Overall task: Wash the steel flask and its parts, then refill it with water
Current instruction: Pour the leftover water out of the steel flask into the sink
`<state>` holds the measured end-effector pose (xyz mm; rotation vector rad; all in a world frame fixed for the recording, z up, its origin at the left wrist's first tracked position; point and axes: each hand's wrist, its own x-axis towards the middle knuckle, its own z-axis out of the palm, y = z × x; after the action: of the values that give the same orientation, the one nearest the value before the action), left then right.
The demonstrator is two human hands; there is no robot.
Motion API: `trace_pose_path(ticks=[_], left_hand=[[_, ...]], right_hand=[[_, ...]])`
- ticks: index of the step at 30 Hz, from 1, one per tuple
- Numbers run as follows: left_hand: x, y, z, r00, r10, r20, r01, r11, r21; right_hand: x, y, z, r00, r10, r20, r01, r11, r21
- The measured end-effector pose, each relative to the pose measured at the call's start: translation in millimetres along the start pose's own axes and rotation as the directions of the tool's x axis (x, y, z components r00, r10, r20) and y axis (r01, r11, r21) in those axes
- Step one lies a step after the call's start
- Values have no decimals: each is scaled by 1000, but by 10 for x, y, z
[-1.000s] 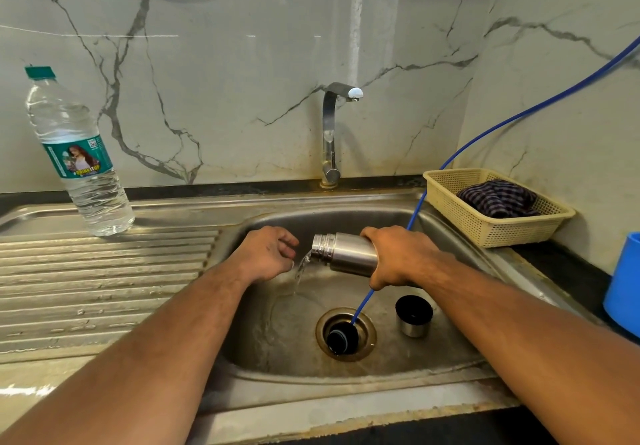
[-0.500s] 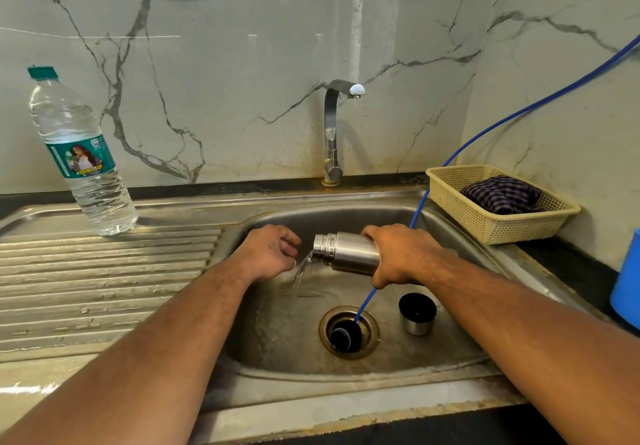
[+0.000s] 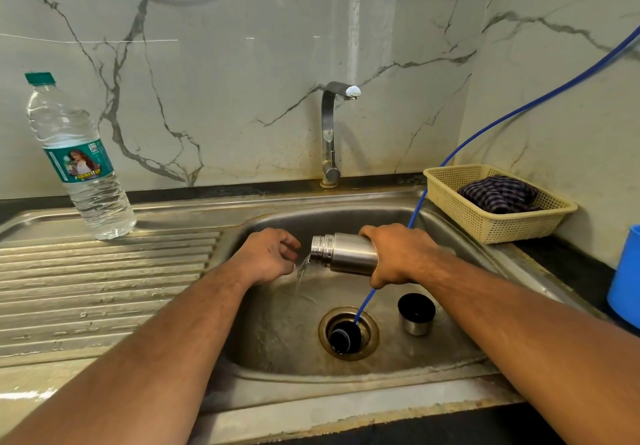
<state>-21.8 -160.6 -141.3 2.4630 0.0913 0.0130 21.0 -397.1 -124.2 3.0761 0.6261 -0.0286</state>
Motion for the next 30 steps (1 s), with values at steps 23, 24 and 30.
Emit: trace_pose_path(ticks=[23, 24, 30], left_hand=[[-14, 0, 4, 1000, -9, 27, 9, 1000, 3], [-14, -4, 4, 1000, -11, 28, 11, 1000, 2], [-9, -5, 4, 999, -20, 44, 20, 1000, -3]], right_hand=[[-19, -15, -13, 1000, -9, 2, 9, 998, -58], [-19, -17, -12, 1000, -8, 3, 9, 998, -59], [-19, -27, -16, 1000, -1, 9, 2, 998, -61]])
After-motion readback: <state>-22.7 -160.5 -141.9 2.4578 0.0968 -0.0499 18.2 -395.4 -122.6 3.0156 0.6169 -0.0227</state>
